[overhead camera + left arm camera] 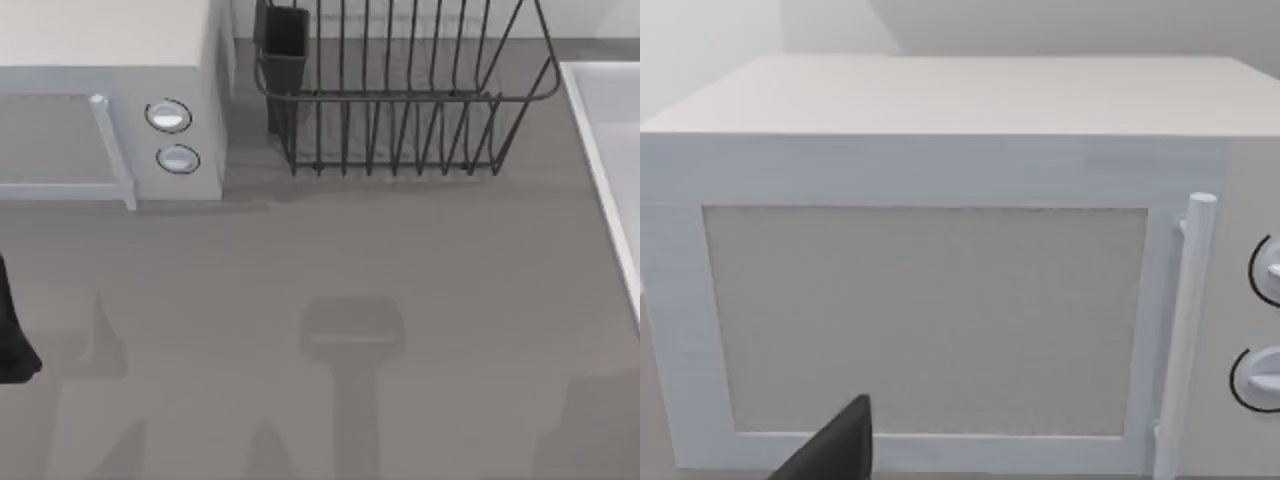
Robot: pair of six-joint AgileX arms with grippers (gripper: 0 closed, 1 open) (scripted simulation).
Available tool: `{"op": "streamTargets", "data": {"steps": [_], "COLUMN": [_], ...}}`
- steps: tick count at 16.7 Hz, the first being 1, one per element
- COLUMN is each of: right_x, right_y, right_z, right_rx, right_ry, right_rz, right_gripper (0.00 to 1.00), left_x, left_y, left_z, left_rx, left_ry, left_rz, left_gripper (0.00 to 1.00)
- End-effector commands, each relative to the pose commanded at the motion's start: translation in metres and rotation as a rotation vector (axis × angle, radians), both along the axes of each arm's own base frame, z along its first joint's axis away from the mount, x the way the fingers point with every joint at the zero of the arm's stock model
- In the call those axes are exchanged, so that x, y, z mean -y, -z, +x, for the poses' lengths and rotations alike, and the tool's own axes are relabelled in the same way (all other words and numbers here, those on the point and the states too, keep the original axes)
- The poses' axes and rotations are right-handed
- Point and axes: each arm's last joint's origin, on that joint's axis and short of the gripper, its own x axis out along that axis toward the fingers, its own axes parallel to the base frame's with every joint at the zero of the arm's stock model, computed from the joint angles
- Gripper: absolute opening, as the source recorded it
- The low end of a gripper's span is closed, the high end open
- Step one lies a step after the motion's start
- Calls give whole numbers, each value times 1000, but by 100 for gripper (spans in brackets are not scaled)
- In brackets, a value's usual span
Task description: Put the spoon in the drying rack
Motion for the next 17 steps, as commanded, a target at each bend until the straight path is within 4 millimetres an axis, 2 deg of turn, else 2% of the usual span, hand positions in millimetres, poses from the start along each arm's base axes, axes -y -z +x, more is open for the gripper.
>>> {"op": "streamTargets", "data": {"steps": [6,8,12,17], "right_x": [0,-1,-1,-1], "right_y": [63,72,73,73], "right_z": [-1,-3,-3,-3], "right_rx": [8,3,3,3], "right_ry": [0,-1,0,0], "right_rz": [-3,-1,-1,-1], "right_gripper": [100,100,100,62], "left_x": [0,0,0,0], "left_y": [0,0,0,0], "left_z": [0,0,0,0], "left_rx": [0,0,0,0], "left_ry": [0,0,0,0], "left_rz": [0,0,0,0], "left_gripper": [100,100,100,100]}}
